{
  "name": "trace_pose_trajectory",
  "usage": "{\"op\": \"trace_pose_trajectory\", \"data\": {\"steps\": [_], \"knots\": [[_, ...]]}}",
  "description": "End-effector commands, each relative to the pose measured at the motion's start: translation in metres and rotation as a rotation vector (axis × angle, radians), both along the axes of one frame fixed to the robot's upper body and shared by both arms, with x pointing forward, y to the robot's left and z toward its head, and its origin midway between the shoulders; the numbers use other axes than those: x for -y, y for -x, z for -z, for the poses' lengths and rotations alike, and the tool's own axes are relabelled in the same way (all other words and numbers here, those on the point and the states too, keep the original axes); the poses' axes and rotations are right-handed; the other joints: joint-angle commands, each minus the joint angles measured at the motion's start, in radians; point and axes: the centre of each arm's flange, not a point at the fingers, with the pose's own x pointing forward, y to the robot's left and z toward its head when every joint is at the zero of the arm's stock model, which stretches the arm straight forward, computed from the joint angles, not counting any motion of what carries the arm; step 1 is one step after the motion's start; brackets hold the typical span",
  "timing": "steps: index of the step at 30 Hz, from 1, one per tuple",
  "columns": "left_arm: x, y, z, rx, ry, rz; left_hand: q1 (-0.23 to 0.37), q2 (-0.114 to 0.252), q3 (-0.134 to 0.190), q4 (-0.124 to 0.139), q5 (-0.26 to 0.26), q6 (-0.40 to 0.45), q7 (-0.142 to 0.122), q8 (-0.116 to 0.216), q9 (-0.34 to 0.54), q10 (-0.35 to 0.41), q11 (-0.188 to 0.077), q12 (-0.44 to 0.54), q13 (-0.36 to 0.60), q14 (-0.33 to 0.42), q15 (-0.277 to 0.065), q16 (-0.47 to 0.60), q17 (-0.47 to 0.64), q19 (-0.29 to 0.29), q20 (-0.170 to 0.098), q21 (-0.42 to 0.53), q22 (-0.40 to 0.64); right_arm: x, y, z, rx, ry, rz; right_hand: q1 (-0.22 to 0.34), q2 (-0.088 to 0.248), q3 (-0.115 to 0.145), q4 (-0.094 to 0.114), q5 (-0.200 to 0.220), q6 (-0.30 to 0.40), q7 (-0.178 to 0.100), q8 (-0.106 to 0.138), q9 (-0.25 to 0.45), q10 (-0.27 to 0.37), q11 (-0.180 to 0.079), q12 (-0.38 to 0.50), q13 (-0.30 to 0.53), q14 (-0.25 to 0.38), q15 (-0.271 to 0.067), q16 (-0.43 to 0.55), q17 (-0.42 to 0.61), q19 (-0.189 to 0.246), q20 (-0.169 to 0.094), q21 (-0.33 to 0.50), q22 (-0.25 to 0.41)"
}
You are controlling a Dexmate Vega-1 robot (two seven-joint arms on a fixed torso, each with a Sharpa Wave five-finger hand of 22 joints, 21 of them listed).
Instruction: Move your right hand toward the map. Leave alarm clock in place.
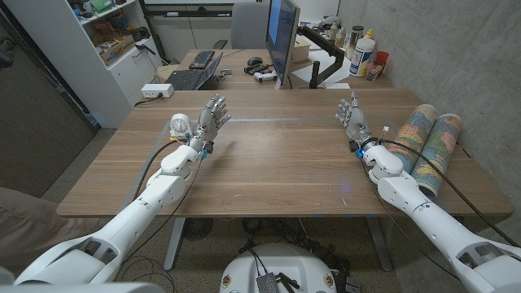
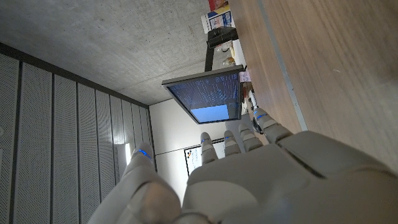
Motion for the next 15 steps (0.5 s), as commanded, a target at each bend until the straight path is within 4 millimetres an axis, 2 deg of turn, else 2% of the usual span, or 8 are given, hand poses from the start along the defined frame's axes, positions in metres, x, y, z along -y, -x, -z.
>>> {"op": "trace_pose_trajectory", "data": {"steps": [1, 15], "knots": [[-0.0013, -0.0026, 0.0006, 0.000, 0.014, 0.006, -0.001, -0.009, 0.004, 0.000, 0.006, -0.002, -0.008, 0.007, 0.001, -0.004, -0.003, 0.005, 0.003, -0.002, 0.001, 0.006, 0.005, 0.007, 0.000, 0.007, 0.001, -0.0040, 0.0030, -0.0064, 0.003, 0.016, 0.011, -0.003, 0.047, 0.006, 0.006, 0.005, -0.007, -0.001, 0.005, 0.003, 0.001, 0.006, 0.005, 0.004, -0.008, -0.002, 0.006, 0.003, -0.002, -0.004, -0.004, 0.006], [-0.0015, -0.0111, -0.0033, 0.000, 0.008, 0.027, -0.001, -0.008, 0.002, 0.000, 0.007, 0.003, -0.007, 0.009, 0.001, 0.000, -0.003, 0.007, 0.003, -0.001, 0.000, 0.006, 0.005, 0.008, -0.001, 0.008, 0.001, -0.0094, 0.0075, -0.0099, 0.004, 0.023, 0.037, -0.004, 0.048, 0.008, 0.005, 0.006, -0.020, 0.002, 0.000, 0.003, -0.003, 0.009, 0.004, 0.004, -0.013, -0.002, 0.004, 0.003, 0.001, -0.004, -0.012, 0.006]]}}
